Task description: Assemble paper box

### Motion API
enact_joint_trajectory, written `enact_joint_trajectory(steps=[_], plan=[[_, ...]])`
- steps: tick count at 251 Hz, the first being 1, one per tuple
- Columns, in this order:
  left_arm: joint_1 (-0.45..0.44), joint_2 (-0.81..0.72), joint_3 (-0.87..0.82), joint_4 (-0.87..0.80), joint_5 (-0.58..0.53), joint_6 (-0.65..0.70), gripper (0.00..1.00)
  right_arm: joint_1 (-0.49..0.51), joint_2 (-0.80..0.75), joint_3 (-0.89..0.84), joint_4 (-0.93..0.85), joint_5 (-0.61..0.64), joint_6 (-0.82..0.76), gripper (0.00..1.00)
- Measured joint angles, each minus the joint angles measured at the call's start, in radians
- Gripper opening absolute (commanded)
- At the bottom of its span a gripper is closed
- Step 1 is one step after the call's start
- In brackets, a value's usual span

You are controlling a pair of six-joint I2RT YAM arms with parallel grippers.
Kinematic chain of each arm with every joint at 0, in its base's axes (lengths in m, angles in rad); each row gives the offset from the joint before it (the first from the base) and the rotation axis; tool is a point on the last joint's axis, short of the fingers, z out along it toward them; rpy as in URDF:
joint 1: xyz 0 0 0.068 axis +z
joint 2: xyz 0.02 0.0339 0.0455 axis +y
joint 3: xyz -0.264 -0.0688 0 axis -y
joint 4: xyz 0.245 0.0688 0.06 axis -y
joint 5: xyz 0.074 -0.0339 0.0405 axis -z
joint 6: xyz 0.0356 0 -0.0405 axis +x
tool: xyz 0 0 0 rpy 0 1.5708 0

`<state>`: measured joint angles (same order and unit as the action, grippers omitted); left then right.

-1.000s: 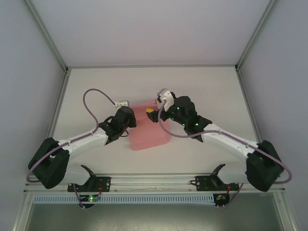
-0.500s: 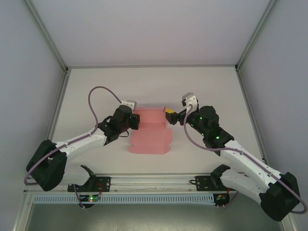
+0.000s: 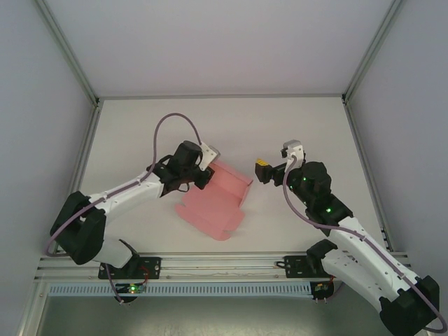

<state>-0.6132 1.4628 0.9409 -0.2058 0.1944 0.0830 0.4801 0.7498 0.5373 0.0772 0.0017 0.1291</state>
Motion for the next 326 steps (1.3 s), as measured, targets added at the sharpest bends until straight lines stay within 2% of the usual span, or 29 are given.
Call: enact_joint_trajectory(steps=[37, 73, 168, 210, 223, 280, 287, 292, 294, 326], plan=[[0.0, 0.069, 0.097, -0.155, 0.106, 0.152, 0.0, -0.014, -0.012, -0.006, -0.026, 0.006, 0.007, 0.98], [-0.005, 0.163, 0.229, -0.303, 0.106, 0.245, 0.0, -0.02, -0.018, -0.008, -0.042, 0.008, 0.012, 0.98], [-0.13, 0.509, 0.496, -0.543, -0.171, 0.39, 0.0, -0.047, -0.064, -0.034, -0.055, 0.009, 0.023, 0.98], [-0.178, 0.576, 0.596, -0.61, -0.282, 0.433, 0.26, -0.056, -0.08, -0.04, -0.065, 0.009, 0.023, 0.98], [-0.182, 0.59, 0.61, -0.616, -0.309, 0.438, 0.39, -0.06, -0.086, -0.042, -0.068, 0.009, 0.023, 0.98], [-0.184, 0.597, 0.624, -0.638, -0.367, 0.475, 0.67, -0.073, -0.1, -0.045, -0.076, 0.009, 0.026, 0.98], [-0.185, 0.595, 0.625, -0.638, -0.369, 0.478, 0.78, -0.076, -0.1, -0.045, -0.076, 0.009, 0.026, 0.98], [-0.184, 0.595, 0.626, -0.638, -0.369, 0.478, 0.95, -0.077, -0.1, -0.045, -0.076, 0.008, 0.026, 0.98], [-0.185, 0.594, 0.626, -0.638, -0.369, 0.483, 0.99, -0.077, -0.1, -0.045, -0.076, 0.008, 0.026, 0.98], [-0.185, 0.569, 0.626, -0.637, -0.356, 0.486, 1.0, -0.086, -0.098, -0.045, -0.079, 0.008, 0.025, 0.98]])
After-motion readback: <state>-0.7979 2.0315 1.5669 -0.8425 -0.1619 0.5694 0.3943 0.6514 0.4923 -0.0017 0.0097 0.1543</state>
